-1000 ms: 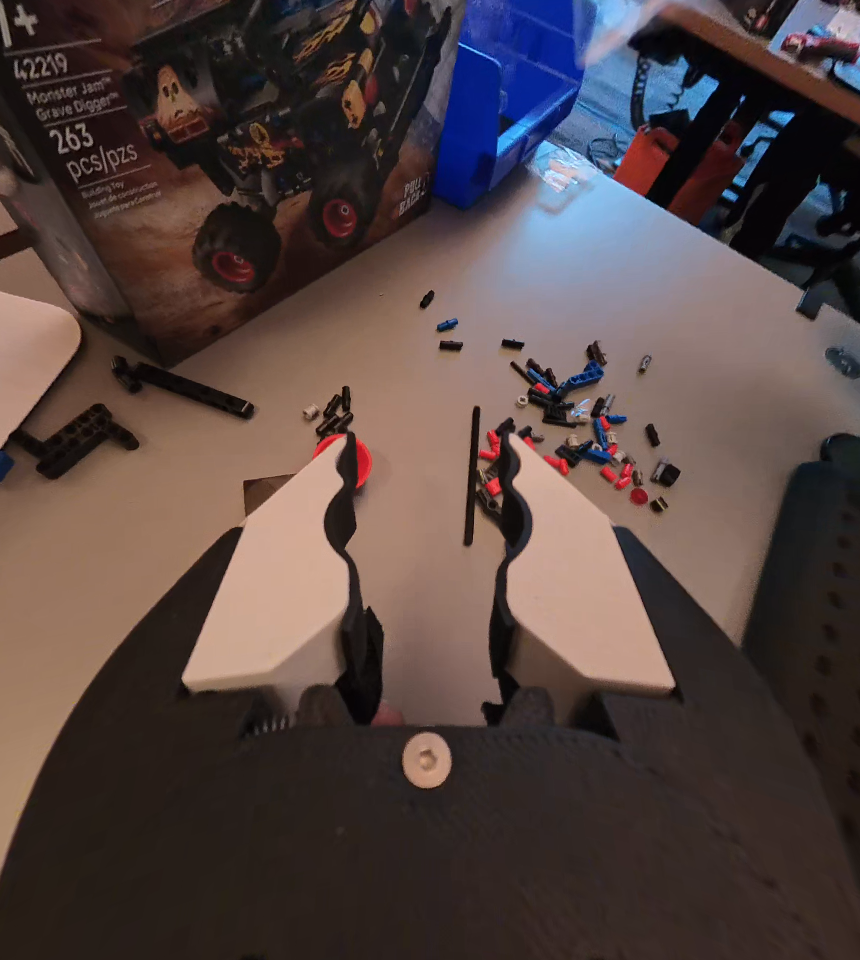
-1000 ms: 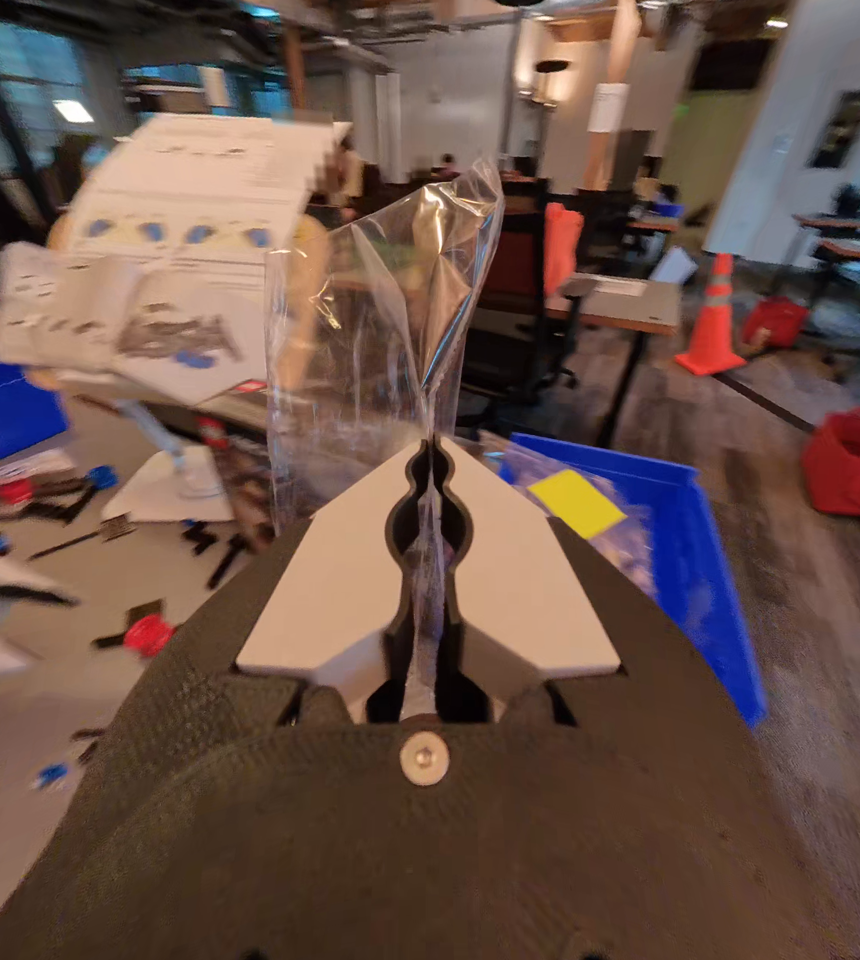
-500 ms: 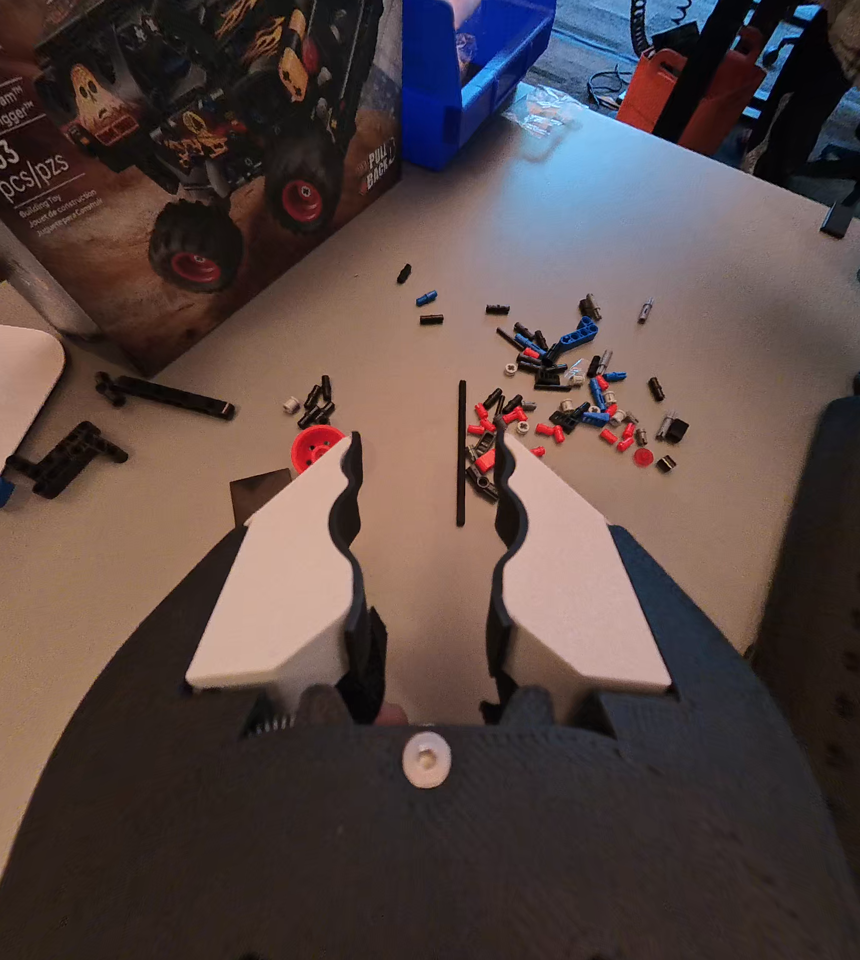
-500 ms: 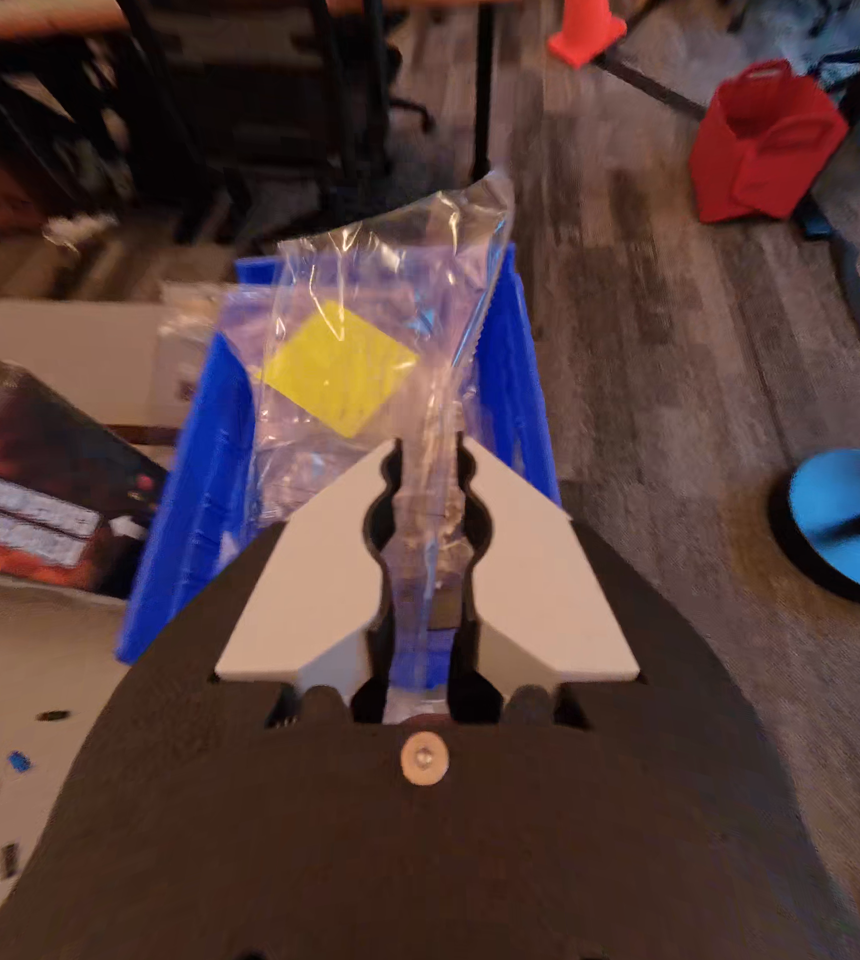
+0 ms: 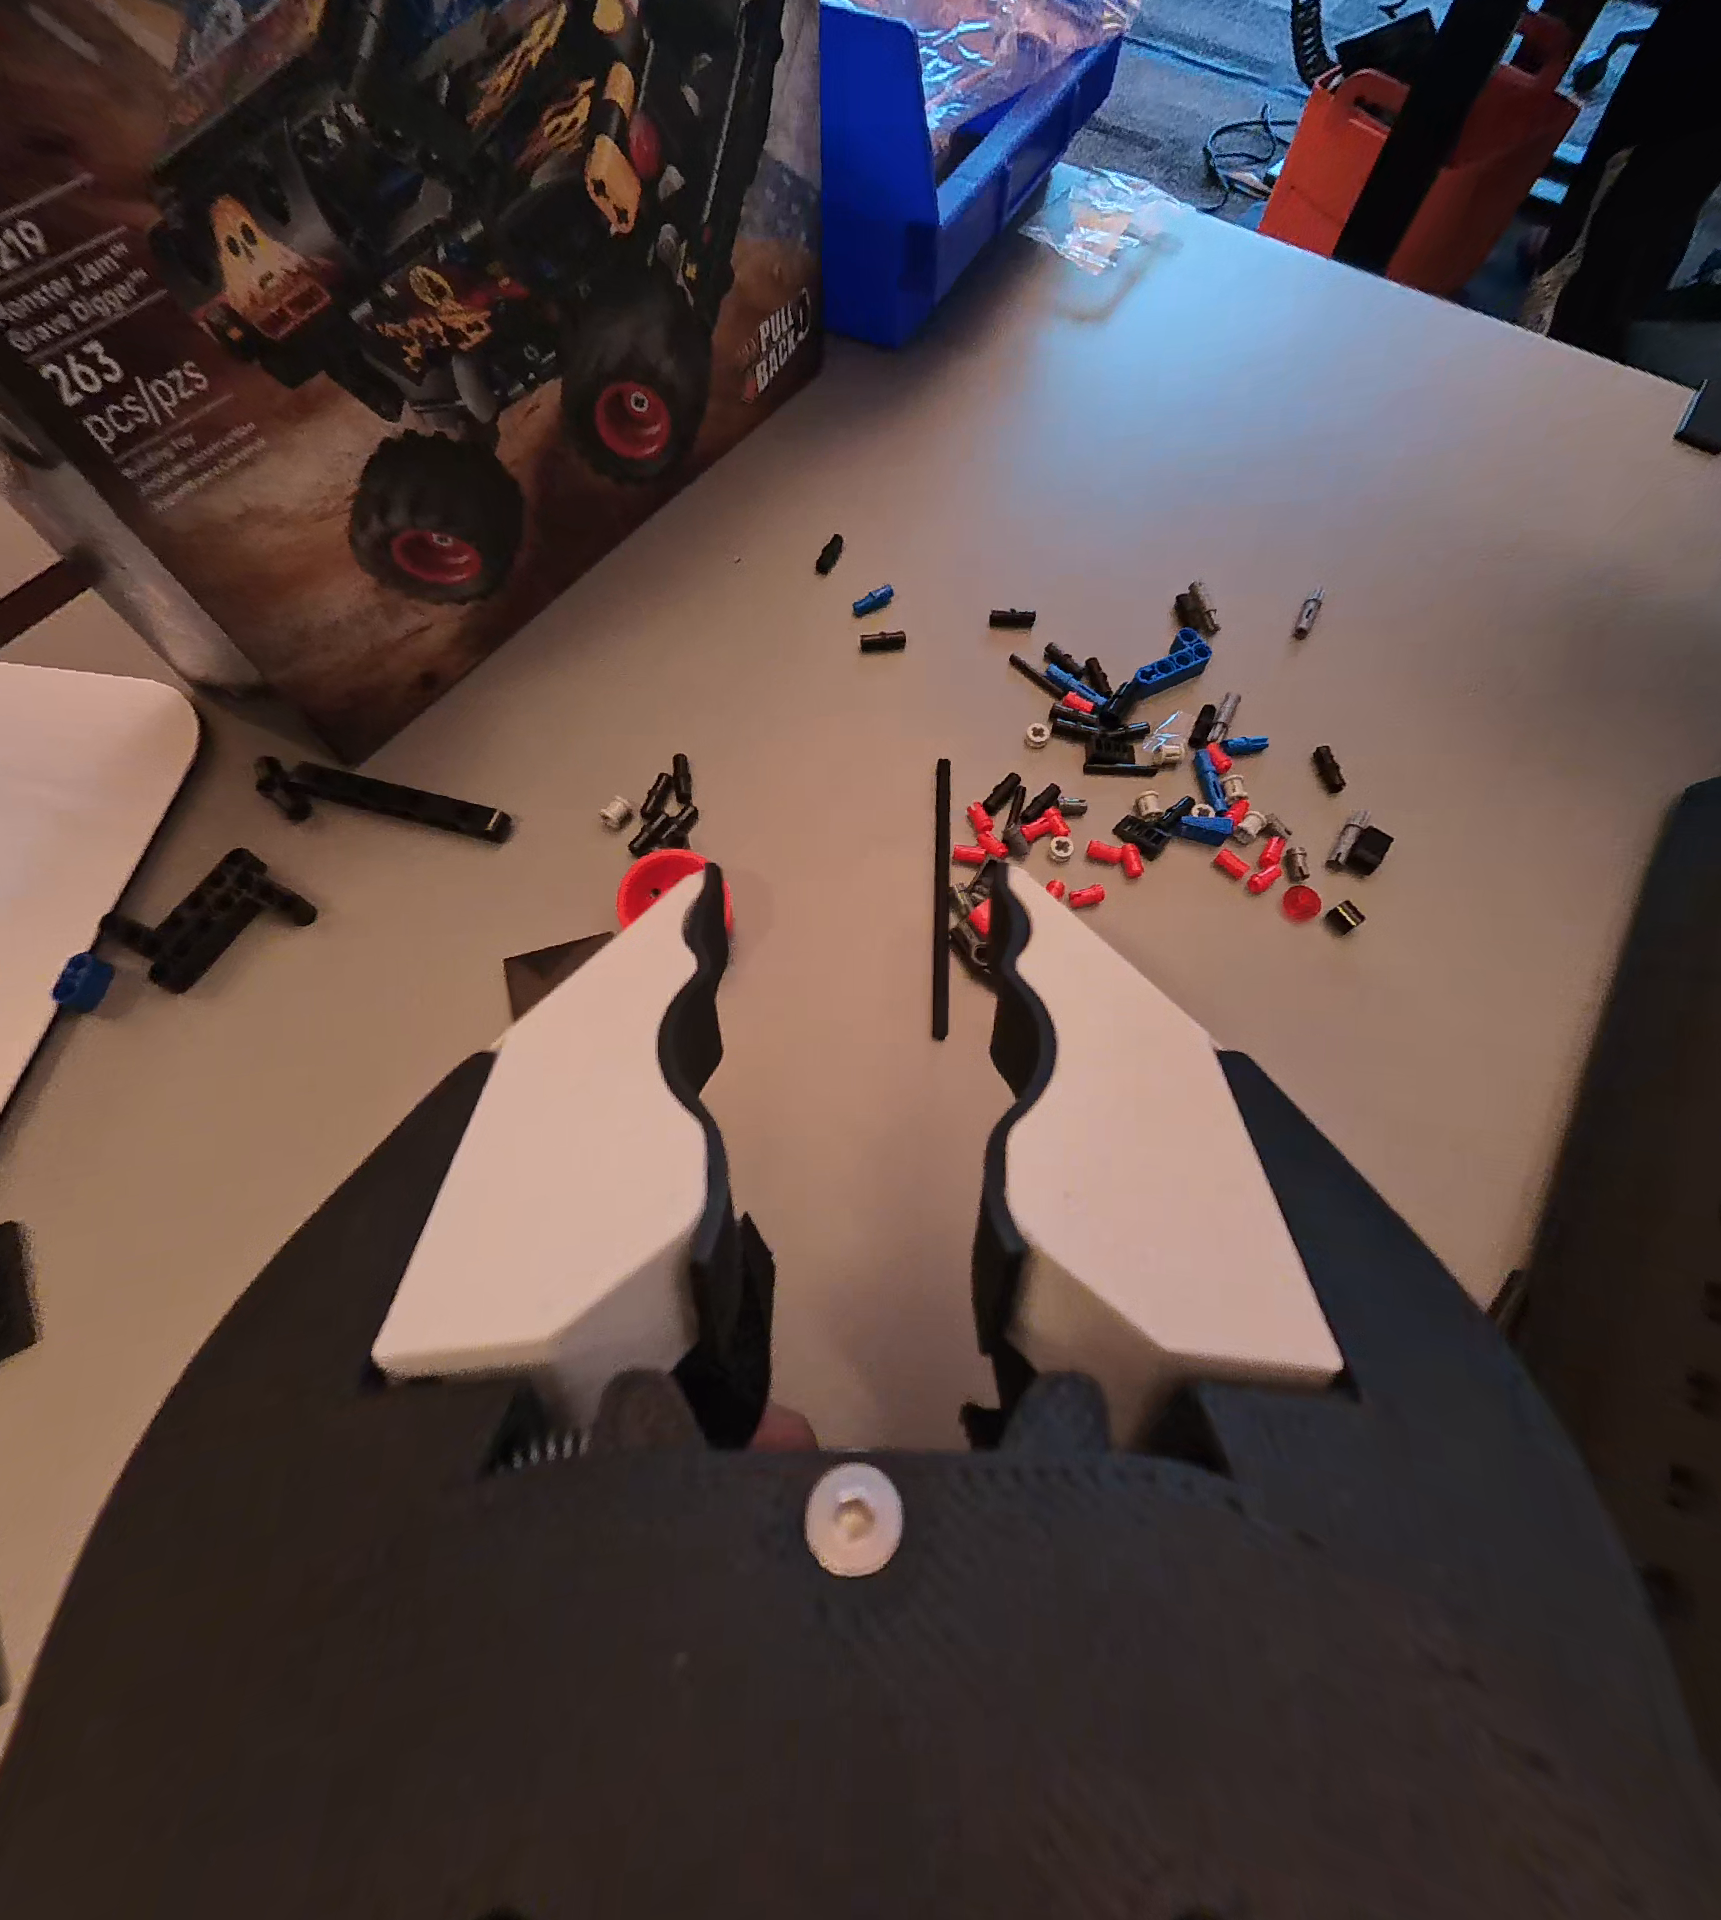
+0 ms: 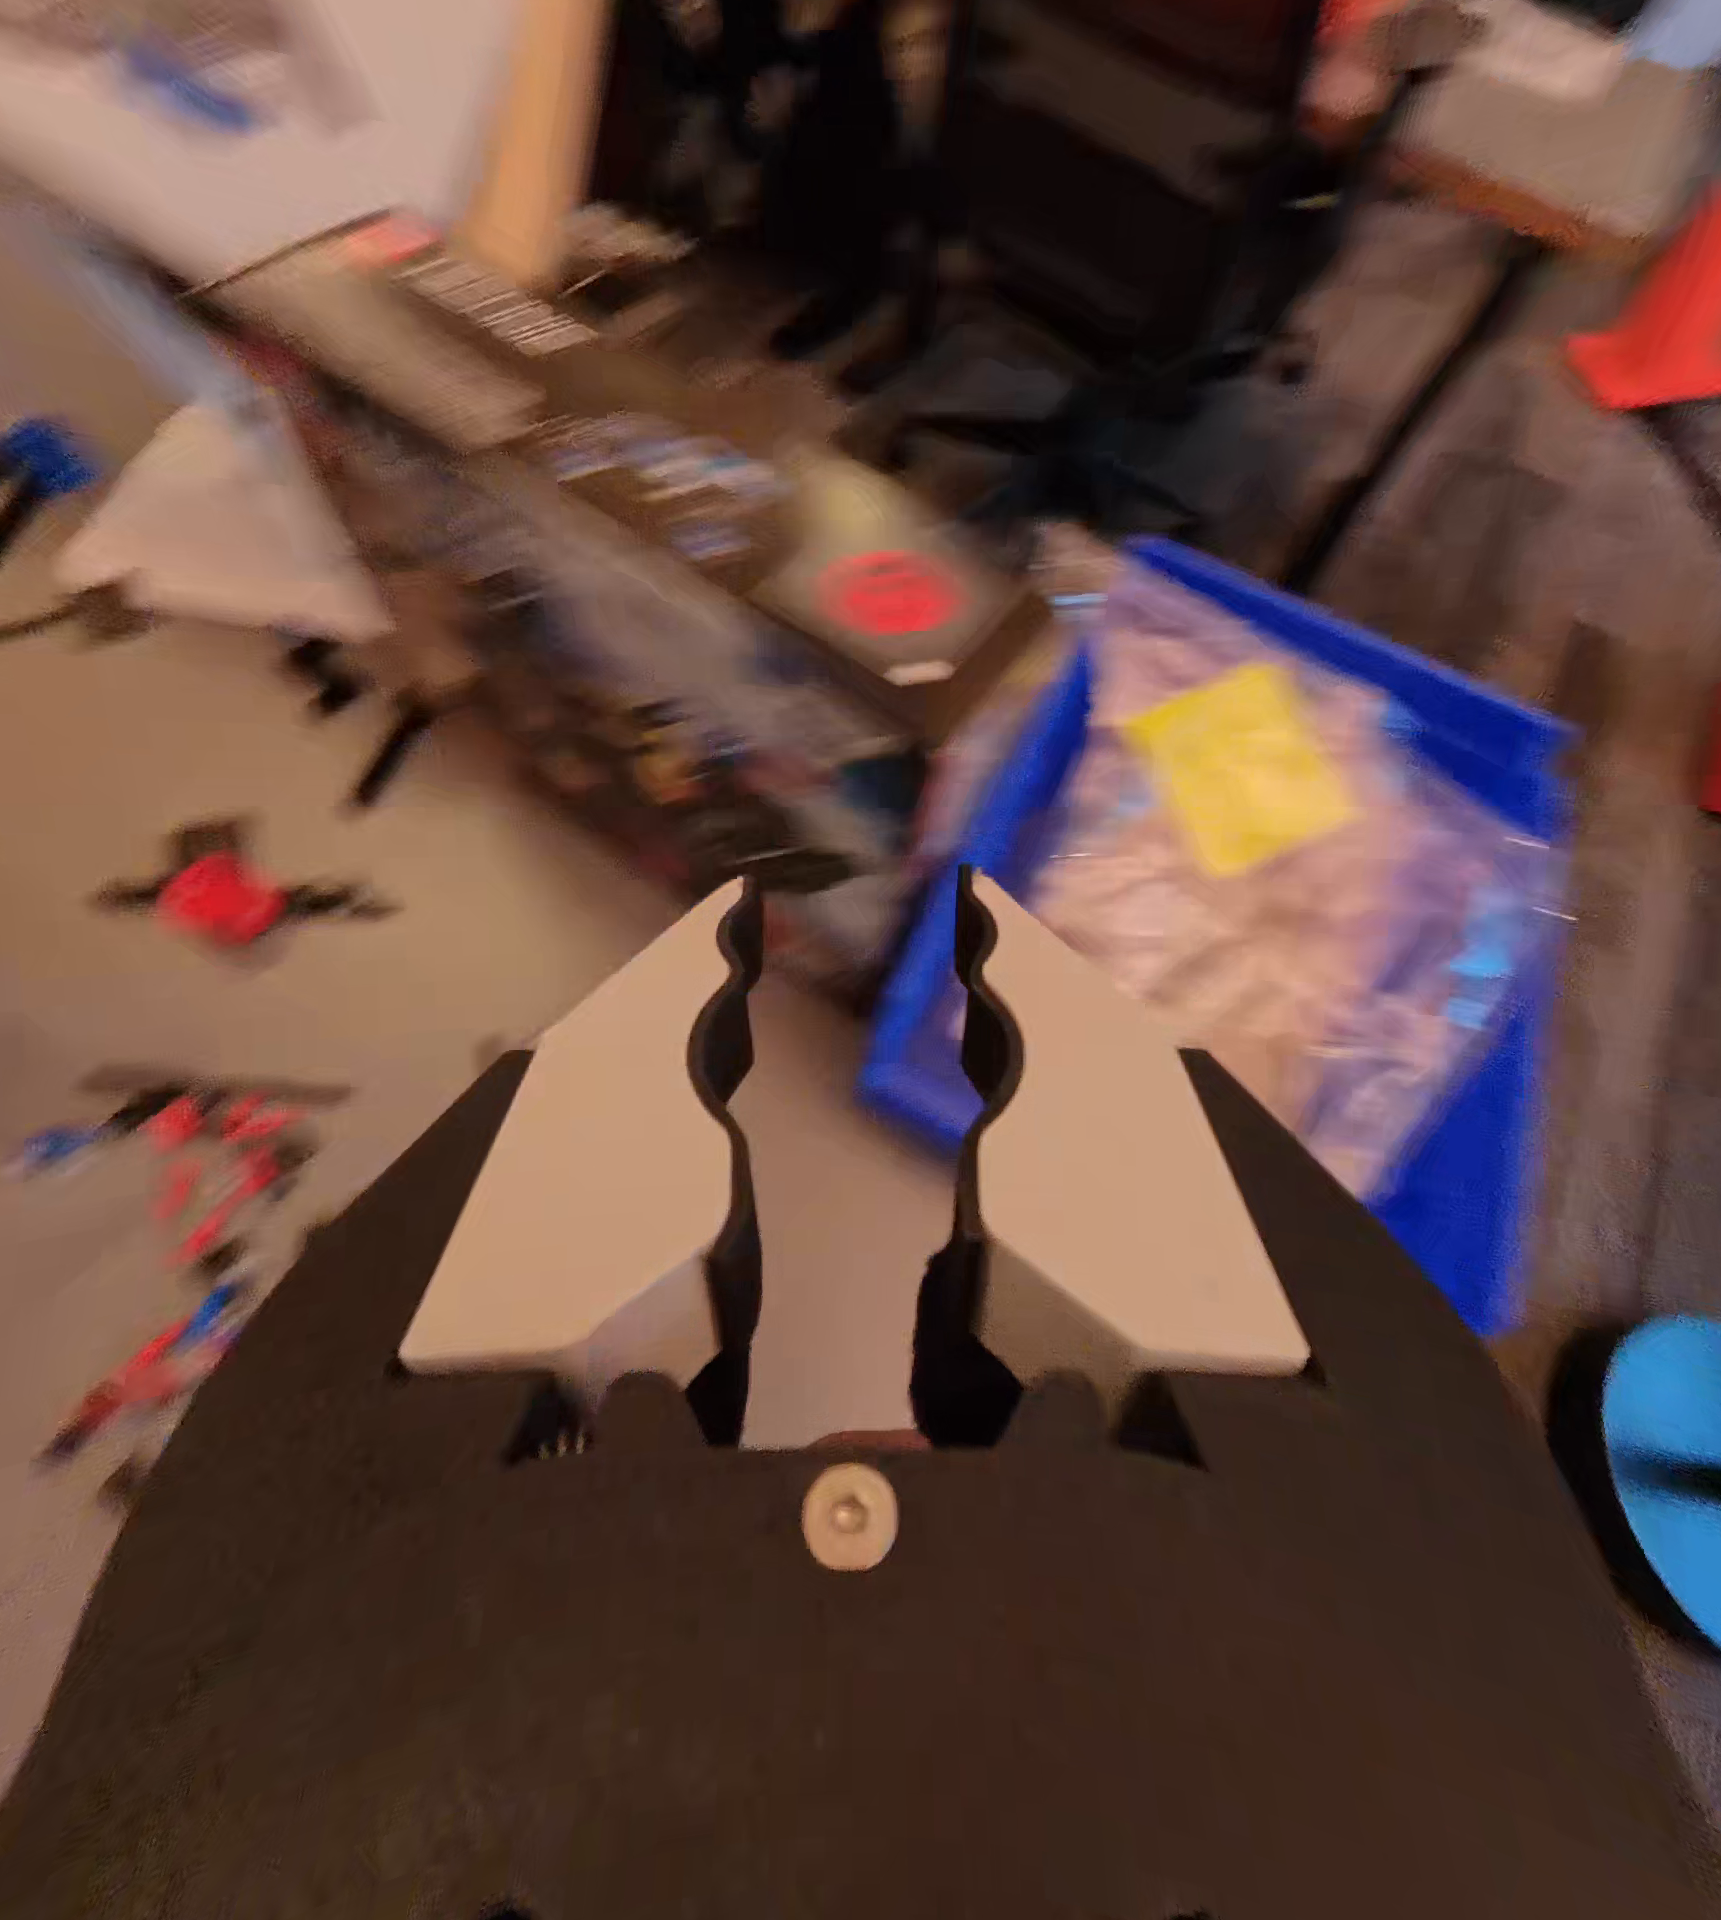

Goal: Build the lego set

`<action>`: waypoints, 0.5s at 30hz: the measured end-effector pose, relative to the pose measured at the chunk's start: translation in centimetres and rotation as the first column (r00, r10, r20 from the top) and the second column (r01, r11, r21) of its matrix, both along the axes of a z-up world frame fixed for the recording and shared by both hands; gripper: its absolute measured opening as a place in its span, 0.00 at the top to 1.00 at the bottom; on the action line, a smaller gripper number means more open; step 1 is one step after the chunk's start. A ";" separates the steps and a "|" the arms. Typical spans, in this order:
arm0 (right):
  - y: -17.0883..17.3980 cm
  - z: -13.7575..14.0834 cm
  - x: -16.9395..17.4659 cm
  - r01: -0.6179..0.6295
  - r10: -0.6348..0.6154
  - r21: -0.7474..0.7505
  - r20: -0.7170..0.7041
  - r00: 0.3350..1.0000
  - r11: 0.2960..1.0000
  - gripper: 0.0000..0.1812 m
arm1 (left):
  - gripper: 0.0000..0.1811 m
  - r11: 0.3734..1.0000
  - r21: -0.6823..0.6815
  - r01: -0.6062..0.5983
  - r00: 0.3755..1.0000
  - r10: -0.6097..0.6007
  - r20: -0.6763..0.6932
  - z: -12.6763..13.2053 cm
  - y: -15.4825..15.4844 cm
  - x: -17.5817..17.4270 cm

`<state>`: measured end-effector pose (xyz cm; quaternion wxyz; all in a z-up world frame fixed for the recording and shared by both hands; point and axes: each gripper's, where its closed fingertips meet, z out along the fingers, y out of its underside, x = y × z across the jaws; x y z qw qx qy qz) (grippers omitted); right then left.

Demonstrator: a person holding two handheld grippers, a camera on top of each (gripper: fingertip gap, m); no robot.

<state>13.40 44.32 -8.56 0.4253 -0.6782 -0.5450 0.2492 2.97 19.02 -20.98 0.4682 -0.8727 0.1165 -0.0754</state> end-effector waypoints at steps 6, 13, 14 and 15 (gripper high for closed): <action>-21.8 -8.9 -1.1 -0.502 0.549 -0.238 0.210 0.809 0.831 0.83 | 0.73 1.000 -0.014 0.000 1.000 0.000 -0.020 0.0 -1.6 -0.5; -33.4 -16.0 0.0 -0.614 0.737 -0.421 0.262 0.623 0.668 0.81 | 0.75 1.000 0.031 -0.005 0.997 0.008 -0.073 -0.9 -3.4 0.1; -34.4 -16.8 0.0 -0.614 0.748 -0.438 0.270 0.607 0.657 0.80 | 0.75 0.999 0.037 0.000 0.996 0.003 -0.086 -1.1 -3.5 0.3; -35.2 -17.8 0.3 -0.609 0.753 -0.450 0.303 0.584 0.653 0.80 | 0.75 0.999 0.046 0.006 0.995 -0.002 -0.097 -1.3 -3.6 0.5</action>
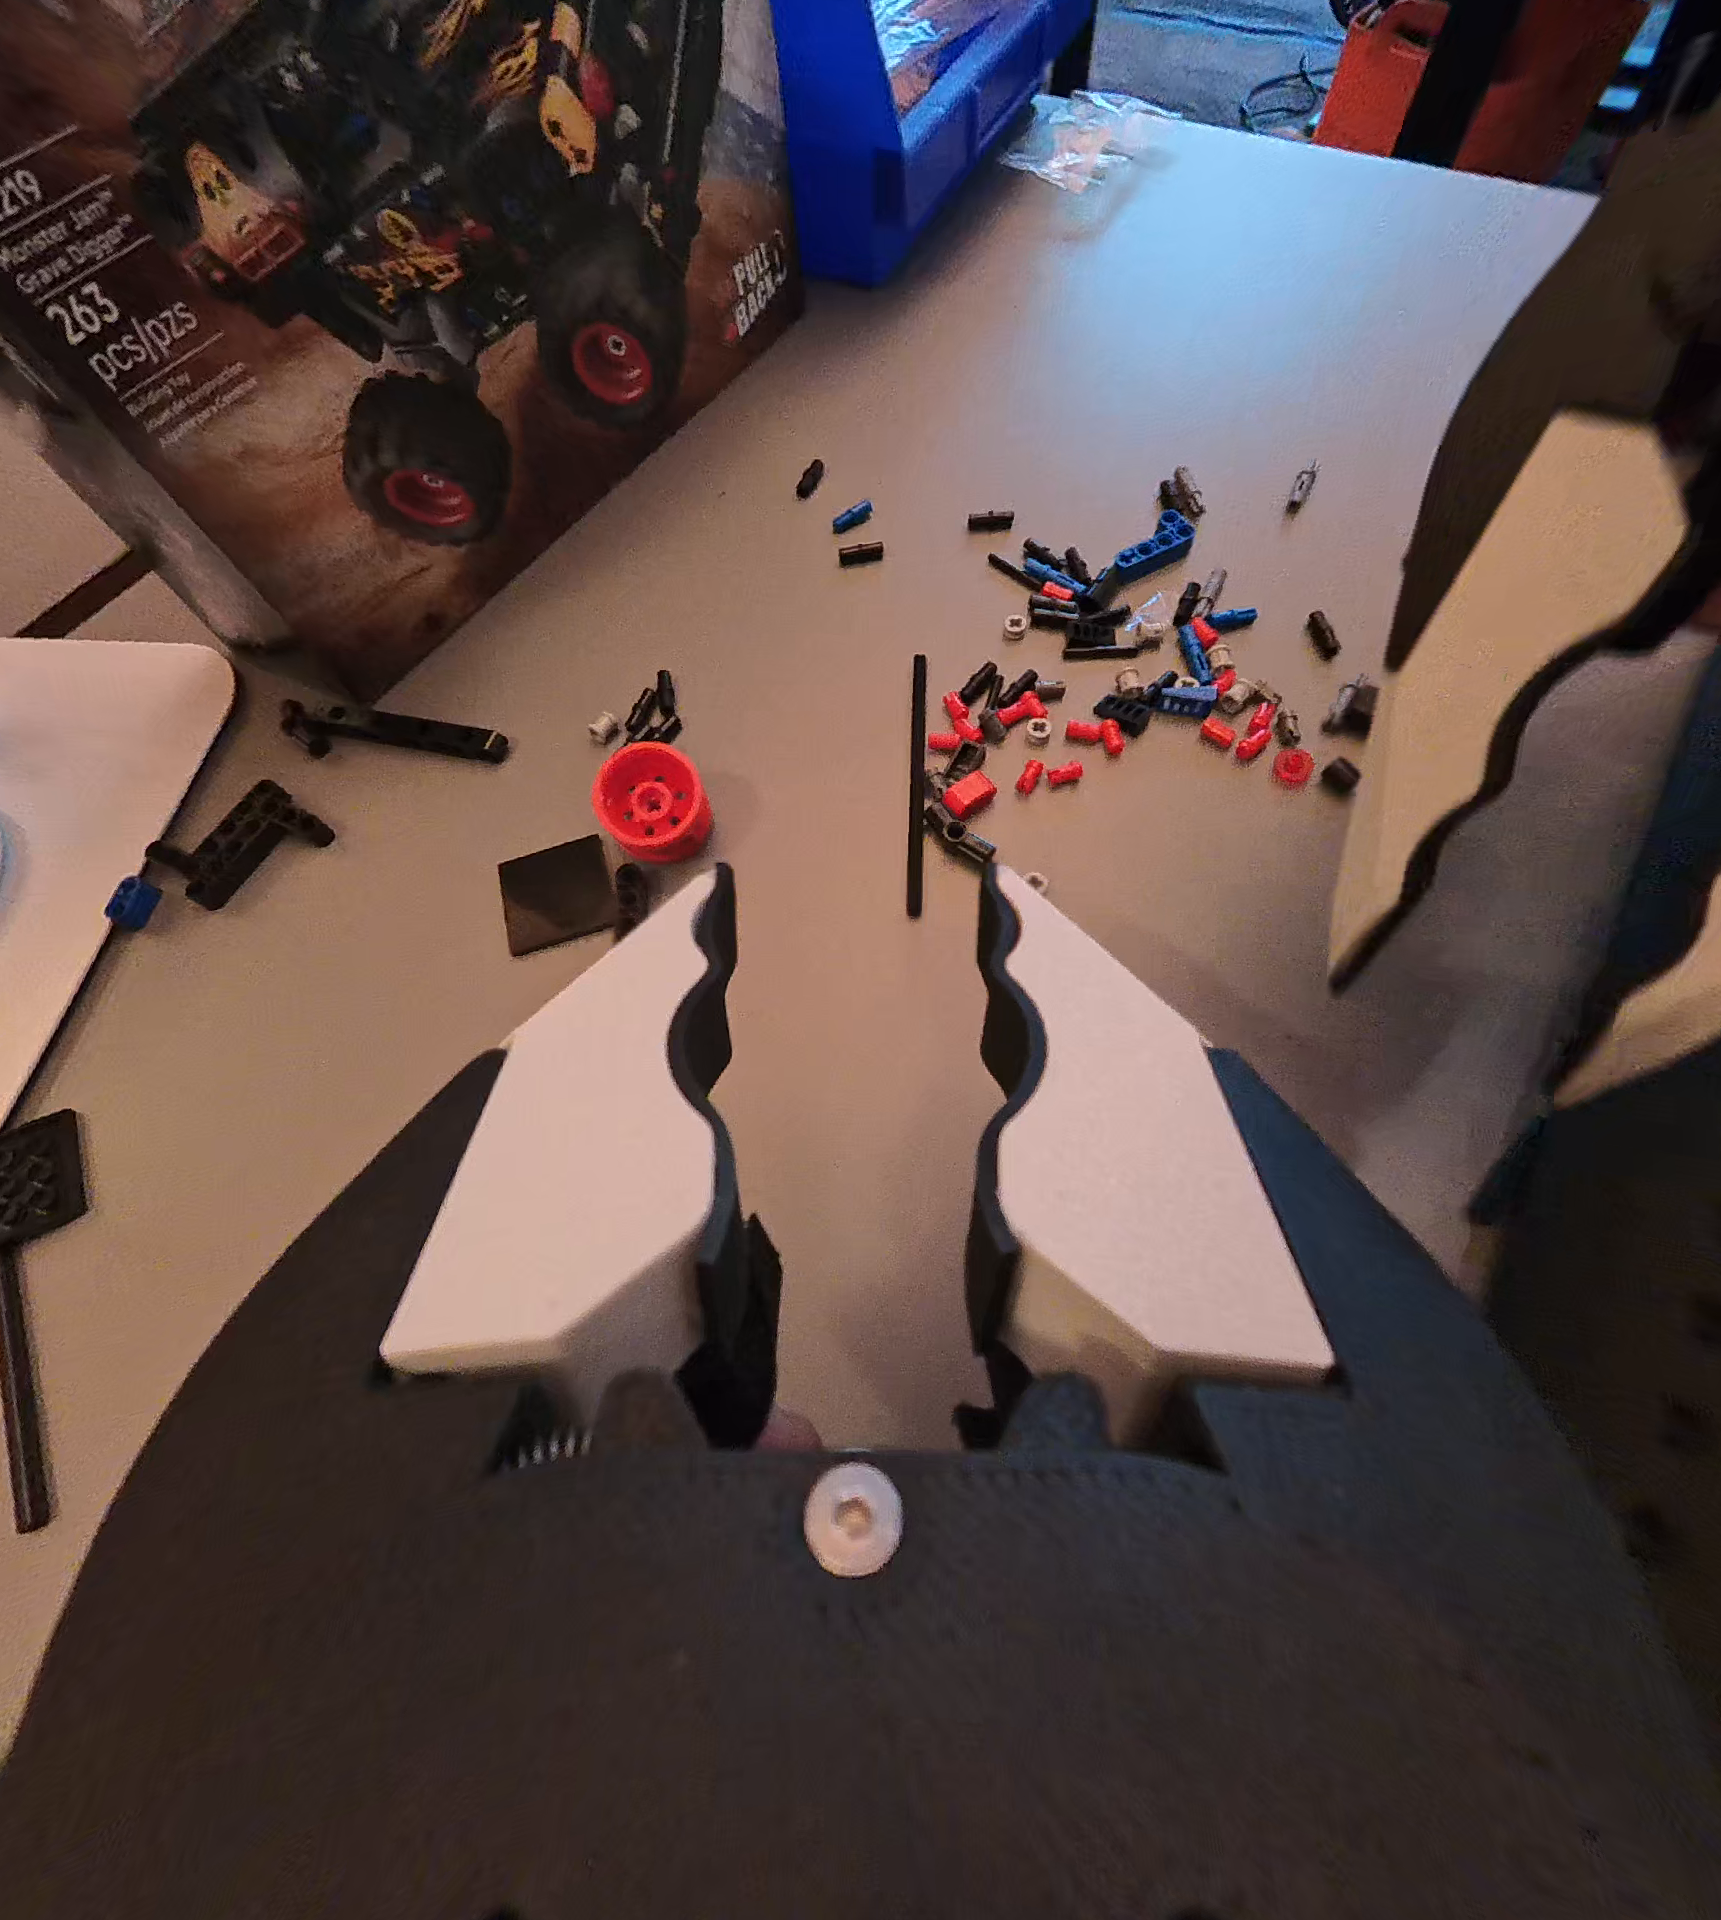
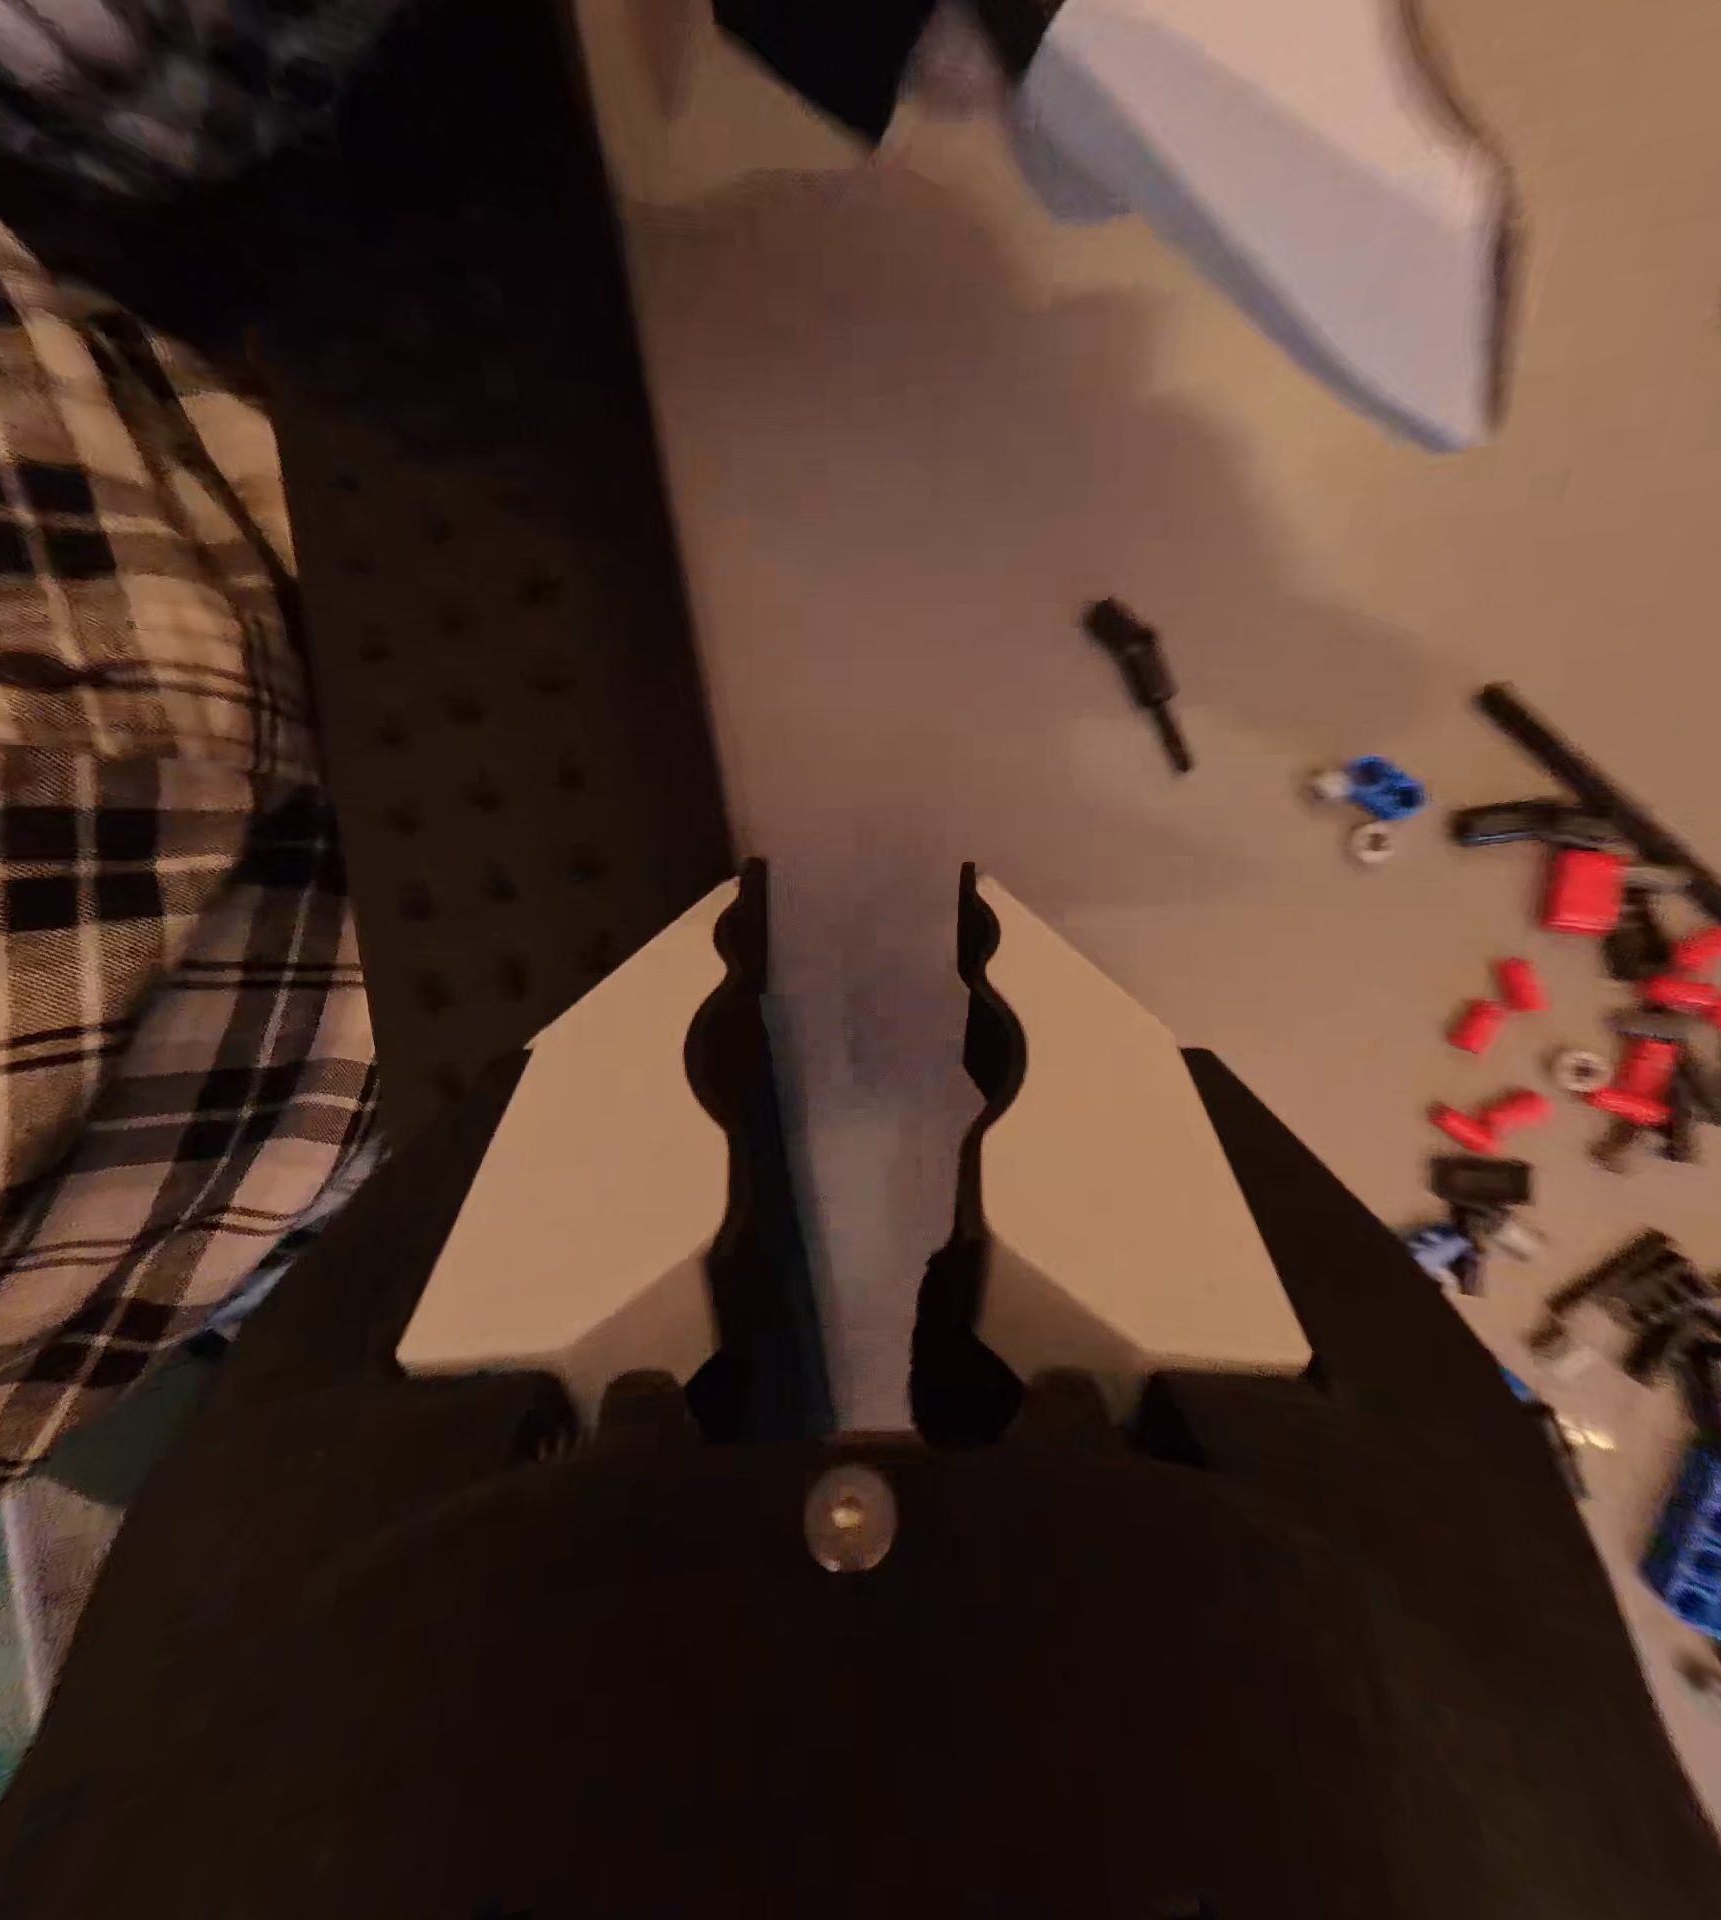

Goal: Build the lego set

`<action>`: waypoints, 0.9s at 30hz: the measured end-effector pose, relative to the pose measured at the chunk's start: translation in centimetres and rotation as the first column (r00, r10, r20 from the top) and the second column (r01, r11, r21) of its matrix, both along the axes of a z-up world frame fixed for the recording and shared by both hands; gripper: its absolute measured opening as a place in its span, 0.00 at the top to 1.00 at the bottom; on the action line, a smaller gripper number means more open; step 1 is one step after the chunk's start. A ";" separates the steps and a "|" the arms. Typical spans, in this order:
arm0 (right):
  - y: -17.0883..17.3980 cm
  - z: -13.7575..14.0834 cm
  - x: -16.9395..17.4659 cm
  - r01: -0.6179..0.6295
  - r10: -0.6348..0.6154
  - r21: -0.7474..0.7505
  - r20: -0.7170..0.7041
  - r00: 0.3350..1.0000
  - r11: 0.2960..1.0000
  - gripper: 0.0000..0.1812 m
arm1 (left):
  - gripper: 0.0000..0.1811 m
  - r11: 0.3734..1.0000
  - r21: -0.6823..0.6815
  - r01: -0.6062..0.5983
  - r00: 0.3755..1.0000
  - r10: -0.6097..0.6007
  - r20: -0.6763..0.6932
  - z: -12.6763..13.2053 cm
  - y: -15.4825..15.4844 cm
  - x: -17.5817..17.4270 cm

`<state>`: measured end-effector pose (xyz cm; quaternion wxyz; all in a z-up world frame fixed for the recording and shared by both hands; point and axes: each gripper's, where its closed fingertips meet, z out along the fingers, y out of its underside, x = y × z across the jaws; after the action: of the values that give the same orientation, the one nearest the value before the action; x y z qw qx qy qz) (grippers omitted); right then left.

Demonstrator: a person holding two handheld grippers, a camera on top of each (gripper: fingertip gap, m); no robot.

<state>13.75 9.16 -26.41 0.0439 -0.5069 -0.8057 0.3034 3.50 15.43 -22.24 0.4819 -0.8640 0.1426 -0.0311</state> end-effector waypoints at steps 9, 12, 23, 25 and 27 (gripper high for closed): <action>-1.7 -2.9 1.2 -0.031 0.023 0.065 0.119 0.993 0.997 0.91 | 0.75 1.000 0.022 0.022 1.000 -0.022 -0.003 0.0 -0.5 0.9; -2.4 -3.0 1.3 -0.044 0.037 0.057 0.116 0.993 0.997 0.96 | 0.75 0.999 0.030 0.016 1.000 -0.015 -0.007 0.2 -0.6 0.6; 0.8 -2.1 -1.1 0.087 -0.075 0.253 -0.057 0.996 0.963 0.90 | 0.75 0.998 0.060 -0.018 1.000 0.018 -0.002 0.9 -1.2 -0.5; 0.5 -1.7 -0.8 0.105 -0.096 0.200 -0.053 0.994 0.974 0.84 | 0.75 0.998 0.055 -0.019 1.000 0.019 0.001 0.8 -1.3 -0.6; 0.8 -2.1 -0.4 0.120 -0.114 0.217 -0.039 0.993 0.969 0.83 | 0.76 0.999 0.041 -0.016 1.000 0.016 0.000 0.6 -1.3 -0.7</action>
<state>13.30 9.94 -28.47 0.1279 -0.5416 -0.8022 0.2165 2.77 14.09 -21.64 0.4997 -0.8550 0.1366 -0.0242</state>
